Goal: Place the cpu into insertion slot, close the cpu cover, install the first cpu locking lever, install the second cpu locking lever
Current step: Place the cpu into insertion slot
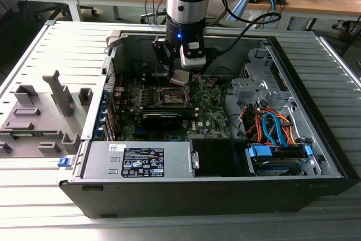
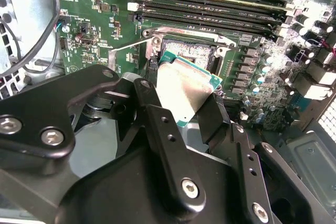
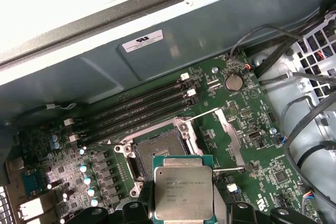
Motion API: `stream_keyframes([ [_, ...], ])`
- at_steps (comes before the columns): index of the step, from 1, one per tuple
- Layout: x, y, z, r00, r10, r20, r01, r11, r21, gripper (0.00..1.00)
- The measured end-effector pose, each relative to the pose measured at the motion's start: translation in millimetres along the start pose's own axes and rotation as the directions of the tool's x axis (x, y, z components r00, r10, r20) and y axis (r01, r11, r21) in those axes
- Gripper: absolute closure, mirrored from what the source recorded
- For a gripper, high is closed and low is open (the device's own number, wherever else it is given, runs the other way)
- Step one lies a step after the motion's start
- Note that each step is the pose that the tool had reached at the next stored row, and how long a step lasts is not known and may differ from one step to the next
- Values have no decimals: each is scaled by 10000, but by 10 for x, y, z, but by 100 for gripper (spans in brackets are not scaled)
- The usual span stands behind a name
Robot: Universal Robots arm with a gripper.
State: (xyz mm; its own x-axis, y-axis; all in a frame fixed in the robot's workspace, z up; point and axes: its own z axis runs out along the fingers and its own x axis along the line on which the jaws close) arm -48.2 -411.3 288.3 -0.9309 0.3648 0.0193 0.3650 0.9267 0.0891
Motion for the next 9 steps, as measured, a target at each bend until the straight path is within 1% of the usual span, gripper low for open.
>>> stream_keyframes([
  [9, 0, 0, 0, 10000, 71, 6, -71, 10000, -2, 46],
])
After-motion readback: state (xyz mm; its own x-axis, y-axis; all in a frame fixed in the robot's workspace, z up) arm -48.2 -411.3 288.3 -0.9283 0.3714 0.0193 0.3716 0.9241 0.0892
